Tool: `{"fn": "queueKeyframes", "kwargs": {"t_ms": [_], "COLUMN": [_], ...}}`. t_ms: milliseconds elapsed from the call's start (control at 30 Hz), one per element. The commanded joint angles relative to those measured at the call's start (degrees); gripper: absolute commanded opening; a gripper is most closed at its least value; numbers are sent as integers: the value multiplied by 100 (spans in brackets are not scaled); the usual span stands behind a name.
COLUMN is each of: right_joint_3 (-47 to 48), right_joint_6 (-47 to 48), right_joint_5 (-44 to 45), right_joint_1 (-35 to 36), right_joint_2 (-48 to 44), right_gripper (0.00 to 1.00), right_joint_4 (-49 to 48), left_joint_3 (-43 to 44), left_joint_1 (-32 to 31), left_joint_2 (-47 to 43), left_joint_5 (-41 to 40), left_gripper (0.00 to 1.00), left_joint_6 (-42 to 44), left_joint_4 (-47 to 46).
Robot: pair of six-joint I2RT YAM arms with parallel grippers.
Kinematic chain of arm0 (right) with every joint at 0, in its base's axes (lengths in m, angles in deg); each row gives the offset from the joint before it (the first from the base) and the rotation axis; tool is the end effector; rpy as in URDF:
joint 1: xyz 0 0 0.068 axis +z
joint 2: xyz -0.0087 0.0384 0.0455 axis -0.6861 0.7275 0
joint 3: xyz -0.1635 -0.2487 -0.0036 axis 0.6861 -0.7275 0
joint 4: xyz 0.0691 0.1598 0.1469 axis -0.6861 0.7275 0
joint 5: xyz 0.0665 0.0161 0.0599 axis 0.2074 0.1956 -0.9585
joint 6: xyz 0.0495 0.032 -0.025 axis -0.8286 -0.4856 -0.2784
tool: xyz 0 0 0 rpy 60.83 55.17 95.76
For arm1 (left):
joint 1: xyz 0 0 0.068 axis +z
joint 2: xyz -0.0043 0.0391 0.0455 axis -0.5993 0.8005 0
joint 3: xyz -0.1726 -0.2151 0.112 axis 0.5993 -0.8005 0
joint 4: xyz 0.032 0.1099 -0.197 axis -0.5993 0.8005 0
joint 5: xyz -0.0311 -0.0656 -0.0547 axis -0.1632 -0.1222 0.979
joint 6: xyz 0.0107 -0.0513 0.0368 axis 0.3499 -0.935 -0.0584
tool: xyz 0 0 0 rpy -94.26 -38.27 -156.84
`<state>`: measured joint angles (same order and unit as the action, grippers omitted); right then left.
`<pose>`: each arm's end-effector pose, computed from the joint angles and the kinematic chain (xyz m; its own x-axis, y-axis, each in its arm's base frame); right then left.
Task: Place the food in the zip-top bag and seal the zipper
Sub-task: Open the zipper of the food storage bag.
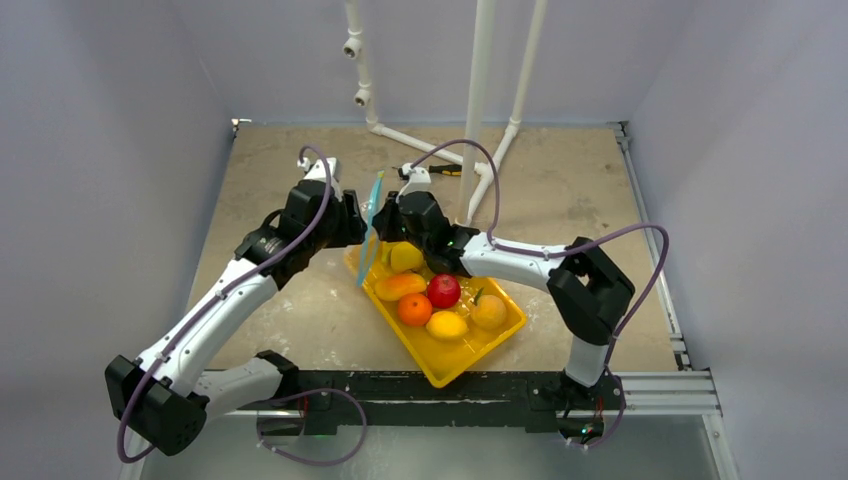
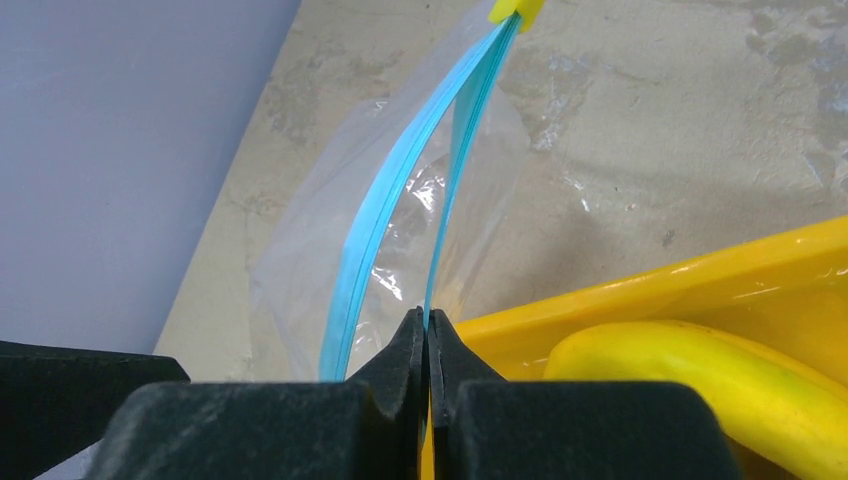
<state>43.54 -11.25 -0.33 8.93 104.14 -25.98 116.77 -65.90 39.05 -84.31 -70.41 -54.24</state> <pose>0.2593 0.3181 0.2900 -0.5564 0.2837 -0.7810 -0.3879 0.7425 0.5461 0.1741 -0.0860 0.3436 -0.6196 -0.2179 -0.7541 0.0385 0.9511 -0.3064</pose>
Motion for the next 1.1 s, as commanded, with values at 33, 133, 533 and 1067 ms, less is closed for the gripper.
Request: {"fn": "queueKeyframes", "kwargs": {"t_ms": [33, 133, 533, 1067], "right_joint_3": [313, 424, 778, 944], "right_joint_6": [-154, -162, -182, -173], "right_joint_5": [379, 477, 599, 627], "right_joint_1": [74, 100, 214, 378], "right_joint_2": [-353, -328, -279, -174], "right_gripper": [0, 0, 0, 0], "right_joint_4": [105, 178, 335, 439], "left_joint_3": [69, -12, -143, -152], "left_joint_1": [-140, -275, -648, -760], "left_joint_2": [-163, -166, -89, 65], "left_joint_5": [65, -77, -1322, -2065], "left_gripper": [54, 55, 55, 56], "left_joint_6": [-177, -243, -334, -322], "left_joint_4": [135, 141, 330, 69]}}
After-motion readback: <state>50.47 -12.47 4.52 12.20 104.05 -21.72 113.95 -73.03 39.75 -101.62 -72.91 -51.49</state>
